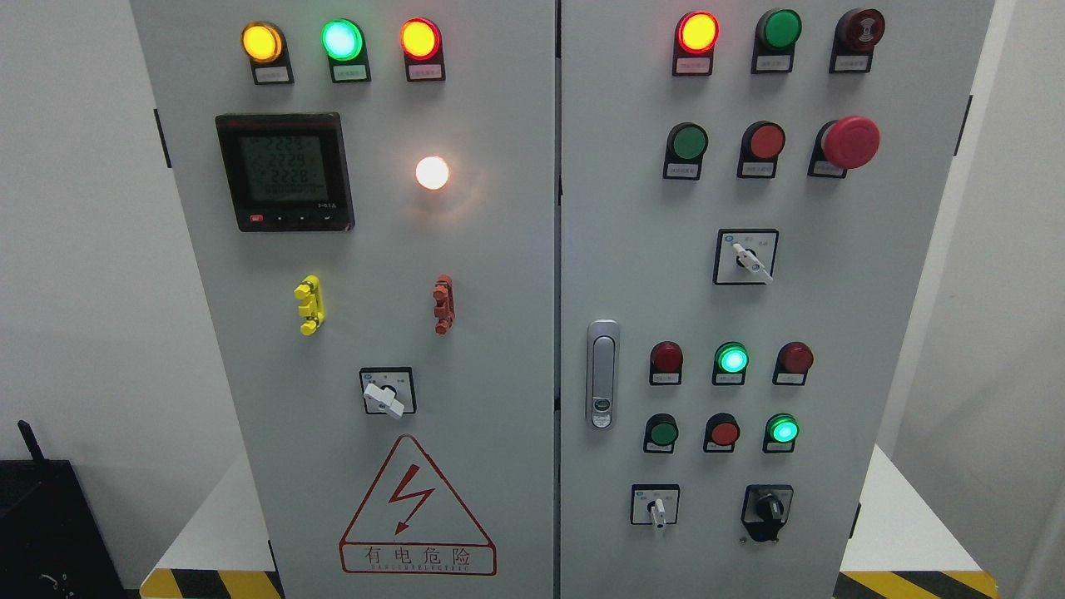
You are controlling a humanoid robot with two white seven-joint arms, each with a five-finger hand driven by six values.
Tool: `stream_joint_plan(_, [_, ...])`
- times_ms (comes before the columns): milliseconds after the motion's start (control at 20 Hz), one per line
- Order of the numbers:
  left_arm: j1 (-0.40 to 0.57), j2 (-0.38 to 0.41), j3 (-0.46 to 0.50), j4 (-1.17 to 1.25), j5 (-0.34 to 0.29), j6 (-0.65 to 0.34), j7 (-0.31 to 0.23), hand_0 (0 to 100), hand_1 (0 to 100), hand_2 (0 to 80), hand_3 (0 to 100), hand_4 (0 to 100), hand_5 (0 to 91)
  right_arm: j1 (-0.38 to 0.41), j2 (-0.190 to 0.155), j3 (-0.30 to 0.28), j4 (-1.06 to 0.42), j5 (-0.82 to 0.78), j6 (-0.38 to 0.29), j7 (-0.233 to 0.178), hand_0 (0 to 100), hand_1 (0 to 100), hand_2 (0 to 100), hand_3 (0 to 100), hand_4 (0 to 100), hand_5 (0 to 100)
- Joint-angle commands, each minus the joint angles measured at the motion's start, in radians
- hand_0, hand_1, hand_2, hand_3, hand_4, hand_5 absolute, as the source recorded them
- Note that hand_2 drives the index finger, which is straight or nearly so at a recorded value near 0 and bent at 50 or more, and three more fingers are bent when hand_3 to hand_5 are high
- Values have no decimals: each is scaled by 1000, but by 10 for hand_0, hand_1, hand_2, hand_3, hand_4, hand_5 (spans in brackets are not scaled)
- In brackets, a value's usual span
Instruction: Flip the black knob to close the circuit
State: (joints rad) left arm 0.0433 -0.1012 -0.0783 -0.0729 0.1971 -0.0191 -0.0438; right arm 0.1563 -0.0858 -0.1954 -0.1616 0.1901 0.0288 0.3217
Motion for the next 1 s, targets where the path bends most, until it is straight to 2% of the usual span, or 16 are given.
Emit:
stream_joint_plan(0, [0,0,0,1,1,1,1,120,556,0,0,0,0,-12,9,8,20,0,-1,2,0,0,0,0,0,0])
stream_joint_plan(250, [0,0,0,-1,-2,1,1,120,556,0,0,0,0,-17,9,7,16,-4,-10,7,0,0,0,0,0,0])
stream_joint_plan(350, [0,0,0,1,1,1,1,120,556,0,0,0,0,-27,11,-7,10,-17,-55,19,0,0,0,0,0,0])
stream_joint_plan(450, [0,0,0,1,1,1,1,120,556,0,0,0,0,-34,12,-7,10,-37,-218,89,0,0,0,0,0,0])
stream_joint_plan(500, [1,0,0,1,1,1,1,120,556,0,0,0,0,-38,24,-9,7,-43,-309,114,0,0,0,0,0,0])
stream_joint_plan(600, [1,0,0,1,-2,1,1,120,556,0,0,0,0,-46,55,-6,-10,-41,-534,122,0,0,0,0,0,0])
stream_joint_plan(650, [1,0,0,1,1,1,1,120,556,0,0,0,0,-49,57,-9,-38,-41,-637,120,0,0,0,0,0,0])
stream_joint_plan(750, [1,0,0,1,1,1,1,120,556,0,0,0,0,-51,66,-10,-120,-43,-795,119,0,0,0,25,0,0])
stream_joint_plan(850, [1,0,0,1,-2,1,1,120,556,0,0,0,0,-44,98,-10,-250,-44,-878,119,0,0,0,80,0,0])
stream_joint_plan(950, [1,0,0,-1,1,1,1,120,556,0,0,0,0,-26,147,-35,-417,-66,-900,117,0,15,21,140,27,0])
